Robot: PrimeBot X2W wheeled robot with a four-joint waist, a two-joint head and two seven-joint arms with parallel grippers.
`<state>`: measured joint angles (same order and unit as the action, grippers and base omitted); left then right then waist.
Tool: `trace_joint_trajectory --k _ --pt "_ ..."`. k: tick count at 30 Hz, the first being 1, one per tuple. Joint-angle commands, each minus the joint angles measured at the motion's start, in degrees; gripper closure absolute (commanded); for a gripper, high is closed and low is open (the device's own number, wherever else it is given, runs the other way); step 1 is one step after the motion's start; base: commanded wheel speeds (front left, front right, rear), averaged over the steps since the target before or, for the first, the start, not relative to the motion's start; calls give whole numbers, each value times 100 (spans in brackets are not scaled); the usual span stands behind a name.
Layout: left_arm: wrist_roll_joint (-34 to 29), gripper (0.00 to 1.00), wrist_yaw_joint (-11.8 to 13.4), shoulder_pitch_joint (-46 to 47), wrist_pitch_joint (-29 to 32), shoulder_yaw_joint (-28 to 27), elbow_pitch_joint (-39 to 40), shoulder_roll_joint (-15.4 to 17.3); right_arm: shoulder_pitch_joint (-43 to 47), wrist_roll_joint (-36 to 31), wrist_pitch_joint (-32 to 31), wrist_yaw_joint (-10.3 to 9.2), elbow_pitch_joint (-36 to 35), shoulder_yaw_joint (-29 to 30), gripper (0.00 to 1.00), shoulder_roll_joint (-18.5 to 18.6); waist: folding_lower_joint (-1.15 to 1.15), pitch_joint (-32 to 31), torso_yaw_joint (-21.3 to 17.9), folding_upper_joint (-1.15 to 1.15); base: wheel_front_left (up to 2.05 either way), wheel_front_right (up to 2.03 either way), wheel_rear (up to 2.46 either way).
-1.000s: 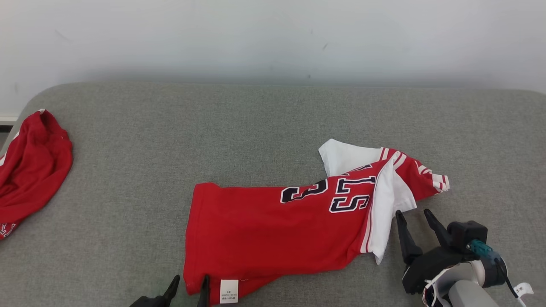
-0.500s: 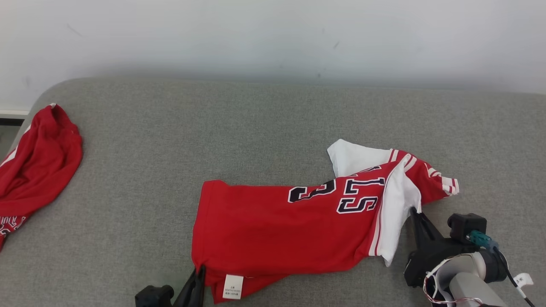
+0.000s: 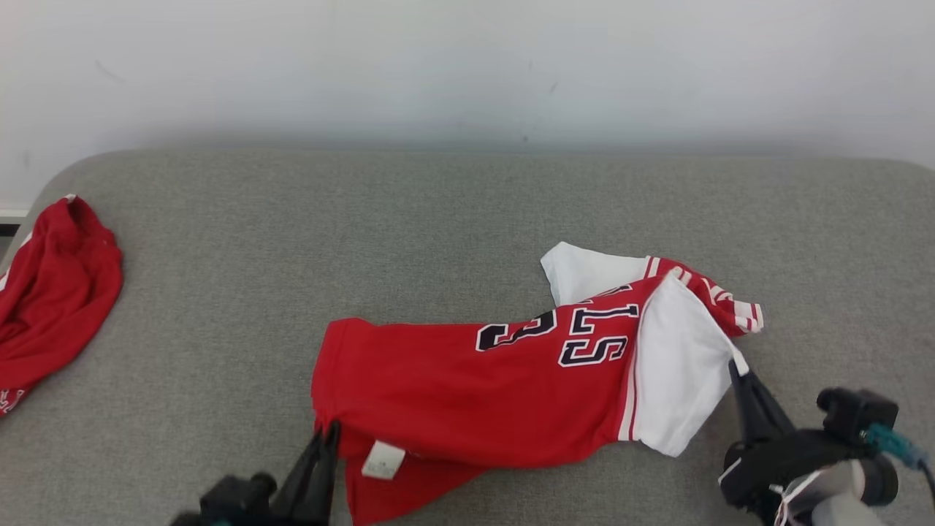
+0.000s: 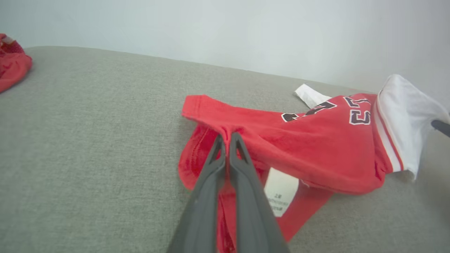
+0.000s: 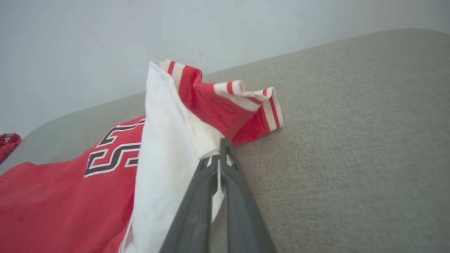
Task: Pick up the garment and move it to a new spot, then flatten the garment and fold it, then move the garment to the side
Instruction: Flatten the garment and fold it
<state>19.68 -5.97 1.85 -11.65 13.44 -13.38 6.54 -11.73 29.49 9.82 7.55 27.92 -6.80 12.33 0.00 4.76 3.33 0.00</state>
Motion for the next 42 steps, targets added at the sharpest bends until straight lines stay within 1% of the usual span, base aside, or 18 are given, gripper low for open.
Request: trace_joint_trajectory --k 1,3,5,6,7,9,12,16,18,20,24,28,31,33,36,38,39,42 --pt "-124 100 0 242 117 30 136 140 -88 5 -139 -14 -164 -5 100 97 0 76 -65 0 0 0 0" --pt "-135 100 -47 614 346 73 326 286 -333 21 -387 -14 -479 -26 100 142 0 148 -106 0 0 0 0" --pt "-208 100 -84 1083 620 160 434 565 -678 -13 -640 -14 -704 -107 100 210 0 240 -159 0 0 0 0" --pt "-304 100 -108 1712 951 276 471 865 -1172 20 -885 -14 -816 -146 100 210 0 377 -229 0 0 0 0" --pt "-304 100 -108 1712 951 276 471 865 -1172 20 -885 -14 -816 -146 100 210 0 377 -229 0 0 0 0" --pt "-212 100 -141 2456 1237 364 509 1114 -1813 126 -1156 -14 -809 -179 100 128 0 572 -305 0 0 0 0" --pt "201 100 -151 3675 1639 503 472 1468 -2974 177 -1546 -14 -499 -179 100 112 0 961 -407 0 0 0 0" --pt "864 100 -141 5581 2088 709 131 1831 -4737 365 -1973 -14 341 68 100 -4 0 1671 -478 0 0 0 0" --pt "1158 100 -142 6490 2252 844 -219 1857 -5622 385 -2082 -14 888 338 100 -12 0 2006 -483 0 0 0 0" --pt "1383 100 -143 7495 2346 899 -660 1856 -6549 215 -2083 -14 1420 626 100 23 0 2337 -482 0 0 0 0" --pt "1498 100 -142 9263 2321 1028 -1567 1851 -8214 -291 -1872 -13 2217 972 100 -26 0 2892 -566 0 0 0 0" --pt "1542 100 -143 10710 1959 967 -2475 1702 -9568 -863 -1444 -13 2875 1324 100 -6 0 3220 -682 0 0 0 0" --pt "1414 100 -142 11577 1562 1091 -3038 1607 -10404 -1258 -1056 -13 3204 1605 100 -17 0 3366 -706 0 0 0 0" --pt "1478 100 -138 11905 1312 1159 -3316 1451 -10843 -1507 -840 -13 3374 1700 100 -37 0 3453 -679 0 0 0 0" --pt "1595 100 -138 12079 971 1333 -3650 1336 -11284 -1693 -597 -13 3607 1794 100 -54 0 3518 -610 0 0 0 0" --pt "1689 100 -138 12050 832 1522 -3743 1360 -11418 -1750 -495 -13 3773 1790 100 -121 0 3577 -593 0 0 0 0" --pt "1760 100 -138 11971 792 1636 -3774 1367 -11421 -1802 -479 -13 3816 1651 100 -202 0 3605 -578 0 0 0 0" --pt "1820 100 -136 11571 622 2093 -3834 1599 -10998 -1641 -302 -13 3957 1321 100 -306 0 3500 -619 0 0 0 0"
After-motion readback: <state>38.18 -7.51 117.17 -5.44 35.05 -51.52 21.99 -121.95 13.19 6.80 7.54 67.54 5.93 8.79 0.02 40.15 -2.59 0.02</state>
